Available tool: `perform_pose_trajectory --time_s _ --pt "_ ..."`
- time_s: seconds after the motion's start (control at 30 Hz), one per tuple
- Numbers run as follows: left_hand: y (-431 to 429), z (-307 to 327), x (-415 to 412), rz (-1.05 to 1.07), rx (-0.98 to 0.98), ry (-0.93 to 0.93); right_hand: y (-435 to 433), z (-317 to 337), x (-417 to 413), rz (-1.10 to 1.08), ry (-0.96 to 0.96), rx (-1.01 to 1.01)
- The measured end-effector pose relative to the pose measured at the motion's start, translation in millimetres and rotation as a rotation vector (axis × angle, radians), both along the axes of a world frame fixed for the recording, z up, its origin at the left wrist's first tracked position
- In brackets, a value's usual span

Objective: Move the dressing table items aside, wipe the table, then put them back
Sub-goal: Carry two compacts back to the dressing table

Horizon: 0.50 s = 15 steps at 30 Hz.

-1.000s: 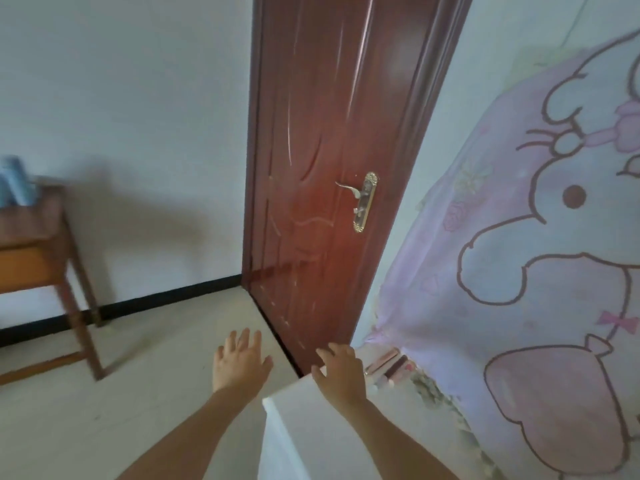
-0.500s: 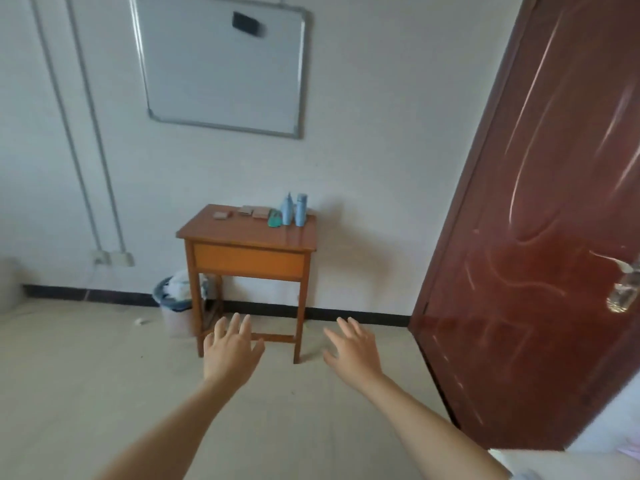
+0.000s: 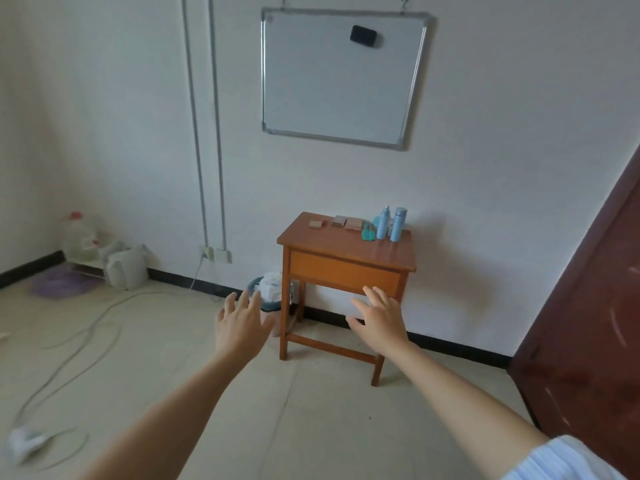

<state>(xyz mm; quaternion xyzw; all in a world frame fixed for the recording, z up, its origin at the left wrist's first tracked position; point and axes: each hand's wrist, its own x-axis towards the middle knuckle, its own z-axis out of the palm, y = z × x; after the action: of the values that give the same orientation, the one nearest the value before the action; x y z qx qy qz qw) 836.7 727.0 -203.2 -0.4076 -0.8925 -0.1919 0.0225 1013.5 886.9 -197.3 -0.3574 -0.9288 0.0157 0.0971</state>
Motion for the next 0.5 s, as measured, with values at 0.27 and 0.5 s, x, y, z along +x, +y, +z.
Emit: perform_pose_trajectory --time_s 0.27,0.5 --pt "114.4 16.2 -78.2 0.004 -0.019 0.090 109.2 13.1 -80.8 0.058 0.042 0.026" --pt "204.5 1.4 -144.0 0.067 -0.030 0.003 211.7 1.3 -156.1 0.110 -0.031 -0.041"
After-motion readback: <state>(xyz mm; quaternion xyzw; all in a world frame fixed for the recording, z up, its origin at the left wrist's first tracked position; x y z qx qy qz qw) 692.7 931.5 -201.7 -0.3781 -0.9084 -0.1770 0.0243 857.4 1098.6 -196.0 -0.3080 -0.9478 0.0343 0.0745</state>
